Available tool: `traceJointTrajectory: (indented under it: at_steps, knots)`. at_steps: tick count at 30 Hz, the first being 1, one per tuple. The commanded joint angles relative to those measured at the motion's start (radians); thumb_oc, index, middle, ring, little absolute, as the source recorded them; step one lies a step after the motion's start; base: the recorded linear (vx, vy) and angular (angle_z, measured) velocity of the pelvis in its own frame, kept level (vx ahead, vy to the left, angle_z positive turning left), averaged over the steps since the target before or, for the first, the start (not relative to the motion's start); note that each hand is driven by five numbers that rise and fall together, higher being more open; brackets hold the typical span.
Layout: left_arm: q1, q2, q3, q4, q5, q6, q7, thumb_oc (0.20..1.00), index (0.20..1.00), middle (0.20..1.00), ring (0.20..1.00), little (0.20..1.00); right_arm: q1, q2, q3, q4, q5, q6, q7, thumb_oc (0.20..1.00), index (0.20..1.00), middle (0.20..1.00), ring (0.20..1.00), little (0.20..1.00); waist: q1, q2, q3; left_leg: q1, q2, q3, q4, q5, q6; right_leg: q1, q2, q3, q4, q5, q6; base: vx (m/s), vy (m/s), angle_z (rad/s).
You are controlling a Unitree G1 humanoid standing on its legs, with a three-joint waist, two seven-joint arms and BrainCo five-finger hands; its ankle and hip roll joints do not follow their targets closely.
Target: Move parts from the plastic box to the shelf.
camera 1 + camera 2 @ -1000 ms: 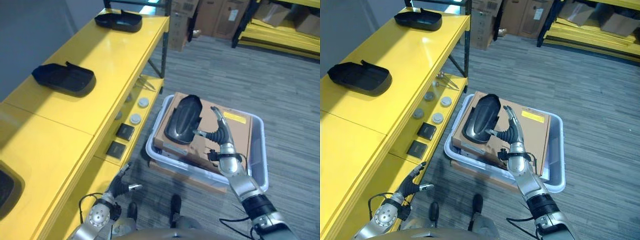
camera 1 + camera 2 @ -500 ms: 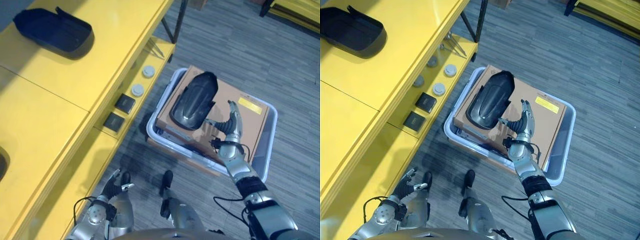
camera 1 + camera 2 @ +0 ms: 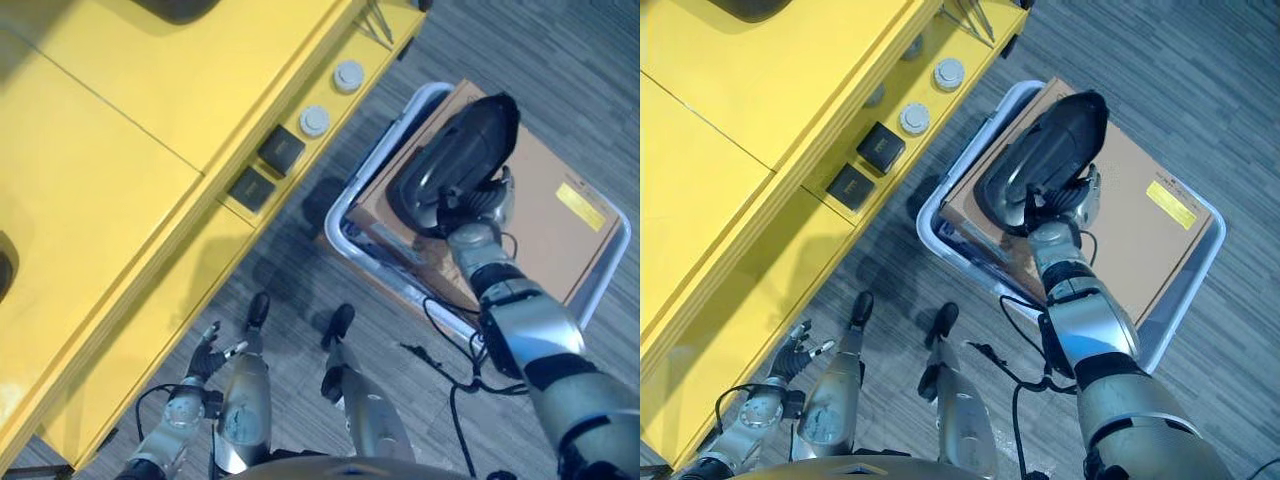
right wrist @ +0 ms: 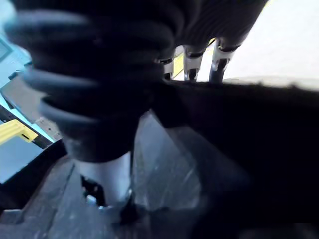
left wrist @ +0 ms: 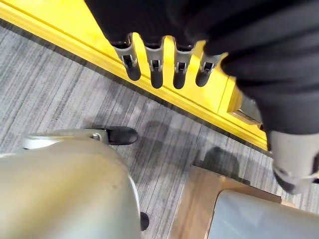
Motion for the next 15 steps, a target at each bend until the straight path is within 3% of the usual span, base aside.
traceJointTrajectory:
  at_steps: [1, 7, 10, 11, 15]
  knots:
    - [0.010, -0.002, -0.039, -0.011, -0.035, -0.010, 0.000, 1.000, 1.000, 1.000, 1.000, 1.000, 0.039, 0.035, 0.051, 0.012, 0.043, 0.017, 0.095, 0.200, 0.200, 0.200, 0.200, 0.200, 0.031, 0.001, -0.025, 0.003, -0.006, -0.028, -0.008, -0.071, 0.041, 0.062, -0.038, 0.008, -0.004, -0.134, 0.097, 0.00, 0.023, 0.03]
    - [0.002, 0.000, -0.020, 0.007, -0.038, -0.006, -0.004, 1.000, 1.000, 1.000, 1.000, 1.000, 0.066, 0.041, 0.053, 0.040, 0.018, 0.032, 0.120, 0.200, 0.200, 0.200, 0.200, 0.200, 0.025, 0.001, -0.052, 0.031, -0.008, -0.030, -0.008, -0.078, 0.041, 0.093, -0.044, 0.000, -0.004, -0.141, 0.094, 0.00, 0.000, 0.00]
    - [0.005, 0.019, 0.003, -0.024, -0.013, 0.000, -0.016, 1.000, 1.000, 1.000, 1.000, 1.000, 0.109, 0.007, 0.079, 0.018, -0.072, 0.050, 0.157, 0.200, 0.200, 0.200, 0.200, 0.200, 0.010, -0.009, -0.081, 0.079, -0.003, -0.015, -0.008, -0.085, 0.041, 0.131, -0.046, 0.008, -0.004, -0.150, 0.091, 0.04, -0.025, 0.03]
    - [0.030, 0.066, 0.034, -0.137, 0.025, -0.009, -0.022, 1.000, 1.000, 1.000, 1.000, 1.000, 0.164, -0.046, 0.081, -0.026, -0.128, 0.045, 0.167, 0.200, 0.200, 0.200, 0.200, 0.200, -0.005, -0.013, -0.101, 0.104, -0.002, -0.009, -0.008, -0.089, 0.044, 0.154, -0.051, 0.009, -0.004, -0.151, 0.091, 0.06, -0.055, -0.03]
    - [0.053, 0.149, 0.075, -0.295, 0.150, -0.018, -0.044, 1.000, 1.000, 1.000, 1.000, 1.000, 0.272, -0.128, 0.077, -0.201, -0.218, 0.025, 0.168, 0.200, 0.200, 0.200, 0.200, 0.200, -0.028, -0.014, -0.131, 0.155, 0.002, 0.010, -0.008, -0.105, 0.042, 0.198, -0.049, 0.022, -0.004, -0.162, 0.091, 0.06, -0.038, -0.03]
